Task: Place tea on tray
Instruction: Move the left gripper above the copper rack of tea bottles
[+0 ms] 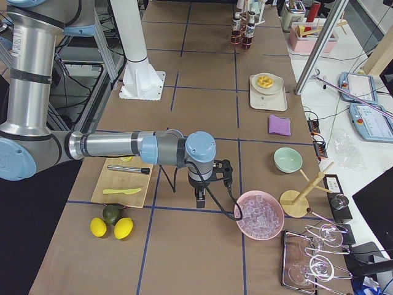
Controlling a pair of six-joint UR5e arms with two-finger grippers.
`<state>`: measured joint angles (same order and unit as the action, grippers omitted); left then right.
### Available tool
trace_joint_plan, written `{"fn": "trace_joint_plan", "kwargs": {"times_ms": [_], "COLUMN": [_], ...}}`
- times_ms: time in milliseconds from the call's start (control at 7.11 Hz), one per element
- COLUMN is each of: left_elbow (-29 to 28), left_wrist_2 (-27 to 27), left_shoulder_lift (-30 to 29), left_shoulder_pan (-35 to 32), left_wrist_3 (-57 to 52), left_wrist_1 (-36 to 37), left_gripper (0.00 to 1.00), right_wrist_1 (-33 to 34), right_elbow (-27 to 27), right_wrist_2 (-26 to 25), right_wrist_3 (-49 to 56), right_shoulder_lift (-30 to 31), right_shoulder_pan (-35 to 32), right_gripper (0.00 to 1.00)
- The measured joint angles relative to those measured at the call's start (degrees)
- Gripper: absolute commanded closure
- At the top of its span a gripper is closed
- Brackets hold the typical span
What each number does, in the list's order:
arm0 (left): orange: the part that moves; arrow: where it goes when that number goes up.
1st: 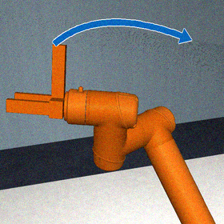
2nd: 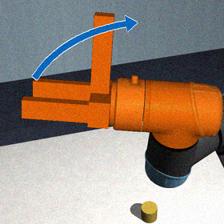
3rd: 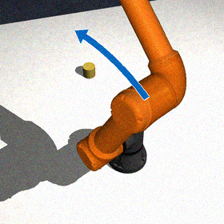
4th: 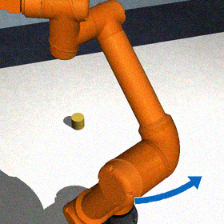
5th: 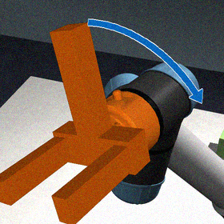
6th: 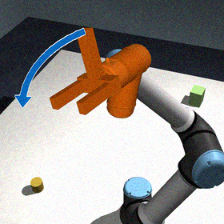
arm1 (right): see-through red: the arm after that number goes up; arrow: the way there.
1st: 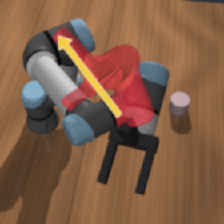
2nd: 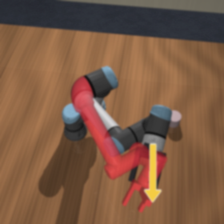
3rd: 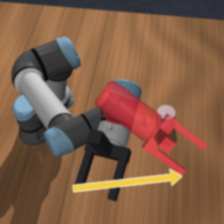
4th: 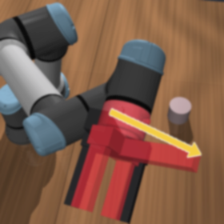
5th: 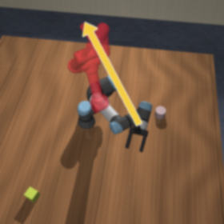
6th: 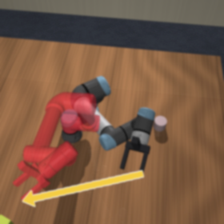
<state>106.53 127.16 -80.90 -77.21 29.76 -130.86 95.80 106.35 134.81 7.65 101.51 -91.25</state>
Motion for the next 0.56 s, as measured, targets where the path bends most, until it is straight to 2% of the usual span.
{"fn": "trace_joint_plan", "kwargs": {"times_ms": [281,563], "left_elbow": [0.06,0.06], "left_wrist_2": [-10.15,-21.51], "left_shoulder_lift": [-0.15,-1.09], "left_shoulder_pan": [6.18,12.65], "left_wrist_3": [10.07,15.11], "left_wrist_1": [-9.00,-11.49], "left_gripper": [0.00,0.00], "right_wrist_1": [0.00,0.00], "right_elbow": [0.00,-0.05], "right_wrist_2": [0.01,-0.04], "right_wrist_3": [0.00,0.00], "right_shoulder_lift": [0.00,0.00], "right_shoulder_pan": [0.02,0.02], "right_gripper": [0.00,0.00]}}
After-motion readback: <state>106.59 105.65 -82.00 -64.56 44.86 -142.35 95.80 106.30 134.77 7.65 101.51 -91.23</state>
